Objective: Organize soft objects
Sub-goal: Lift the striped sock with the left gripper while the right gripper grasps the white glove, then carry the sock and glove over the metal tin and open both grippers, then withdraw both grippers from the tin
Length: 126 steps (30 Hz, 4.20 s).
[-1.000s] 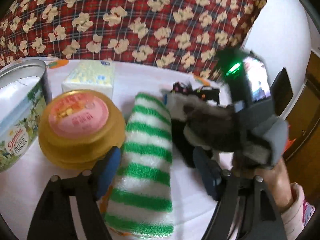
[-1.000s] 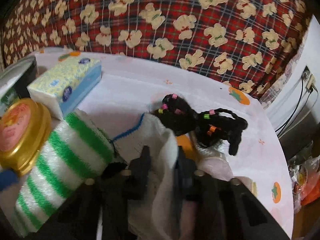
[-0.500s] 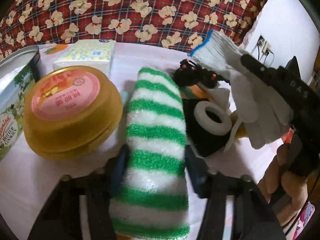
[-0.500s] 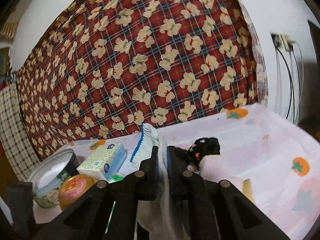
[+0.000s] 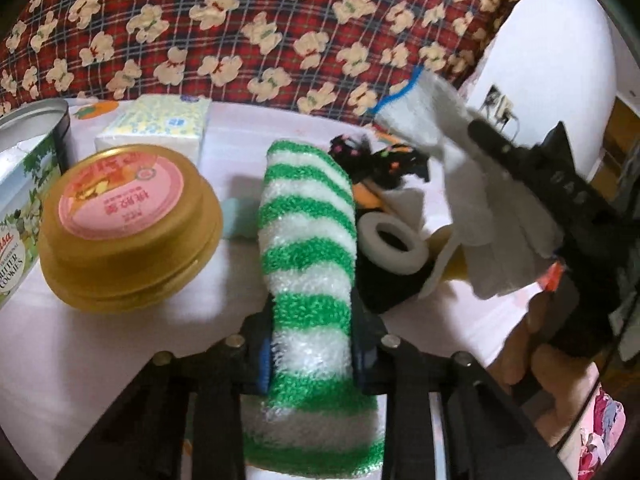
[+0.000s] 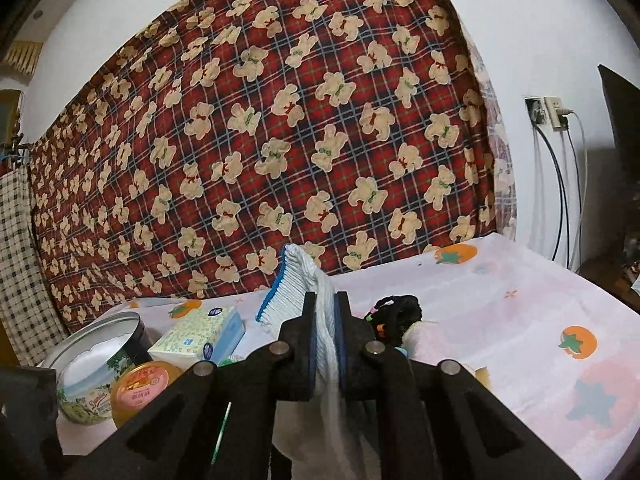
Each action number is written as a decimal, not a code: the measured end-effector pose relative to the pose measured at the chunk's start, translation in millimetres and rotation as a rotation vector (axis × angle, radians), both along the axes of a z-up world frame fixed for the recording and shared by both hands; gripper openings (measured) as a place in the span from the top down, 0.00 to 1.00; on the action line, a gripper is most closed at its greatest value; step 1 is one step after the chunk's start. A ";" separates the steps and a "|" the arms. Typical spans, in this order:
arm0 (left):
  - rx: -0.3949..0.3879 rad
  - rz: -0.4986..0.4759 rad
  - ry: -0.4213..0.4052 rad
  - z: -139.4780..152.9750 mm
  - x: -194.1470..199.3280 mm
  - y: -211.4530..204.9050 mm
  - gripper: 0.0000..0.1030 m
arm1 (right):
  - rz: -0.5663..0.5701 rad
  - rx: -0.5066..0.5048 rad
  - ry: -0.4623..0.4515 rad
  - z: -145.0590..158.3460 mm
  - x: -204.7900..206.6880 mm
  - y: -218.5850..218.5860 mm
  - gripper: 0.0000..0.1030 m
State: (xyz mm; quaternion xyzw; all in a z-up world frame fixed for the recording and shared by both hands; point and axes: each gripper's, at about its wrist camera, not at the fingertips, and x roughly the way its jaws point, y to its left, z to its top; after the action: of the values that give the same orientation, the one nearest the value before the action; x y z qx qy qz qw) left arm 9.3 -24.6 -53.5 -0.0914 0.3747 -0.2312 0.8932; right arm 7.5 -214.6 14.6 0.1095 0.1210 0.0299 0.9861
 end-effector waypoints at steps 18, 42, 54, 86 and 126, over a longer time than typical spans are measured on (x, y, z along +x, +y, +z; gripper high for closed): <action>-0.093 0.152 -0.304 69.3 -22.5 93.5 0.73 | 0.005 0.091 -0.056 29.1 -37.4 34.7 0.92; -0.048 0.582 -0.308 61.2 -6.1 293.1 0.73 | 0.427 0.101 -0.077 52.3 3.9 270.2 0.92; 0.062 0.639 -0.235 42.9 44.3 317.2 0.73 | 0.458 0.104 0.087 11.5 81.1 343.0 0.91; 0.037 0.967 -0.387 36.8 2.5 337.3 0.00 | 0.330 0.062 -0.024 3.2 58.1 334.3 0.19; 0.093 0.858 -0.504 52.5 -34.6 239.5 0.01 | 0.130 -0.156 -0.178 7.4 -14.9 257.6 0.13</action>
State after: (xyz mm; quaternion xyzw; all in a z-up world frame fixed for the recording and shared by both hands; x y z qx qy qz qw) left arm -25.3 214.8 -1.0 -0.1387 0.0858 0.1591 0.9737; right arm -7.4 43.0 22.1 0.0213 0.0418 0.0939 0.9945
